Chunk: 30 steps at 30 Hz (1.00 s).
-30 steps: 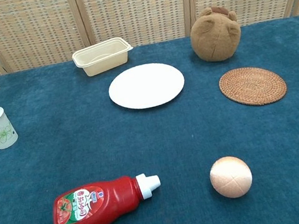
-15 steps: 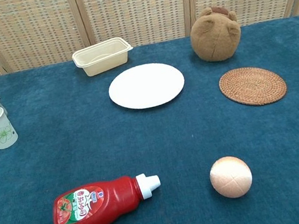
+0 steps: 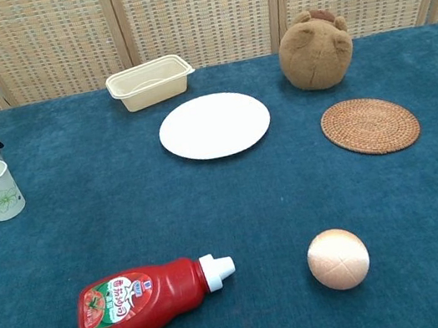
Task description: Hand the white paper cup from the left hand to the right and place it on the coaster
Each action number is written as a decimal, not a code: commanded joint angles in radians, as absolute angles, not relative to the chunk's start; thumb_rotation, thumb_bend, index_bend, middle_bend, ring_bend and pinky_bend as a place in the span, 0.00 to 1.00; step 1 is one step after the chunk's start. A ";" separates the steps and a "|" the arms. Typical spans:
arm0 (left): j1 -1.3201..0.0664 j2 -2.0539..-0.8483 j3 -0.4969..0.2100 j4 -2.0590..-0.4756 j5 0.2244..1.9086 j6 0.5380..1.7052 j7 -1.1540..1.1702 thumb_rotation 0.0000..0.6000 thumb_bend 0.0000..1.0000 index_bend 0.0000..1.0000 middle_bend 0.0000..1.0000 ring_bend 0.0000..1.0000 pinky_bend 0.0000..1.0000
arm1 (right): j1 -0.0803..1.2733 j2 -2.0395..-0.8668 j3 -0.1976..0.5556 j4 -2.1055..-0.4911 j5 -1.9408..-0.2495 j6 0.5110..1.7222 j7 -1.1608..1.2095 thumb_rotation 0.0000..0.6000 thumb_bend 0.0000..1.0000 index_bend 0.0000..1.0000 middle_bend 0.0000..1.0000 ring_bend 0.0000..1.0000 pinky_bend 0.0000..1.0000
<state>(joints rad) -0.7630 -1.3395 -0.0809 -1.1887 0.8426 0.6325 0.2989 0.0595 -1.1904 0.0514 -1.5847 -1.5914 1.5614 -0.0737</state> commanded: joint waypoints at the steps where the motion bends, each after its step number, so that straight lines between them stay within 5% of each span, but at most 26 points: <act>1: -0.758 -1.326 -0.083 -1.210 0.852 0.653 0.295 1.00 0.32 0.34 0.00 0.00 0.00 | 0.059 -1.190 0.052 -1.585 -1.593 1.563 -0.071 1.00 0.02 0.00 0.00 0.00 0.00; 16: -0.789 -1.221 -0.132 -1.492 0.910 0.797 0.362 1.00 0.32 0.34 0.00 0.00 0.00 | 0.051 -1.178 0.052 -1.590 -1.602 1.584 -0.045 1.00 0.02 0.00 0.00 0.00 0.00; 30: -0.975 -1.331 -0.170 -1.772 0.789 0.928 0.721 1.00 0.32 0.34 0.00 0.00 0.00 | 0.043 -1.163 0.063 -1.574 -1.581 1.593 0.024 1.00 0.02 0.00 0.00 0.00 0.00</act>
<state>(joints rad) -0.9273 -1.2930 -0.1624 -1.7288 0.8333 0.8997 0.6564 0.0429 -1.1639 0.0628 -1.5753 -1.5817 1.5931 0.0222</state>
